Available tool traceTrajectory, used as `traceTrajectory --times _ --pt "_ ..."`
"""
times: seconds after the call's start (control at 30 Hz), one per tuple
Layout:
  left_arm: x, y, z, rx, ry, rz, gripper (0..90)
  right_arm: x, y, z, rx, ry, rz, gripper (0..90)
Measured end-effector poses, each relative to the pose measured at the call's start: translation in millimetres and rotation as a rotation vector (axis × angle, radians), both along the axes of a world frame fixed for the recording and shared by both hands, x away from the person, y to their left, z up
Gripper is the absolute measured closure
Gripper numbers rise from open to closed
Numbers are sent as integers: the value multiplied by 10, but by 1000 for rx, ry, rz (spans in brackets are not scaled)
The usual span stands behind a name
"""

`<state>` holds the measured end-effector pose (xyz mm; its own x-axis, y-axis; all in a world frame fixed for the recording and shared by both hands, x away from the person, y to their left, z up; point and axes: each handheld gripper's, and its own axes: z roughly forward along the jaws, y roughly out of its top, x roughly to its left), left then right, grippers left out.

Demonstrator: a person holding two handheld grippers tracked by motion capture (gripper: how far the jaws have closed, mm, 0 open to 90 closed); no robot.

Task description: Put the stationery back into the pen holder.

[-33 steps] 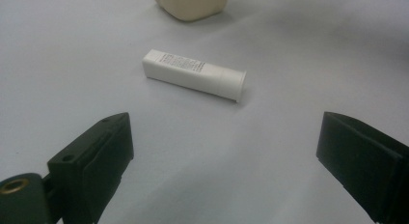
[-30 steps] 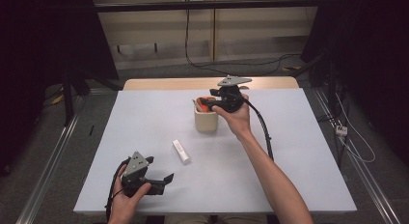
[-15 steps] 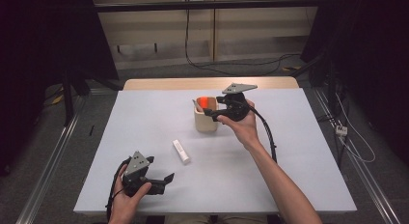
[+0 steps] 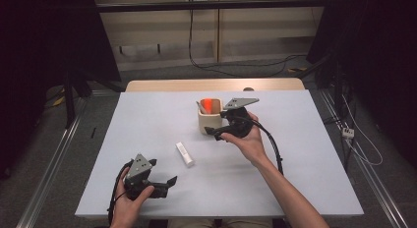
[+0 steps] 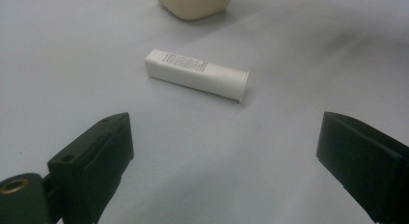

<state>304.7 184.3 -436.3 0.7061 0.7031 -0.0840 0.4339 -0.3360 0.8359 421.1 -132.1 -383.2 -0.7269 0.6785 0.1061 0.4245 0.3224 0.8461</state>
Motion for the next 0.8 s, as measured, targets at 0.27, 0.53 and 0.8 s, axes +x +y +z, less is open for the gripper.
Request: traceTrajectory --times 0.27,0.53,0.8 --pt "-1 5 3 2 2 3 58 -134 151 -90 -48 27 22 115" --pt "-3 11 5 2 3 4 58 -212 333 -199 -88 56 44 126" --pt "-2 8 1 4 4 5 58 -294 550 -271 -141 63 63 181"
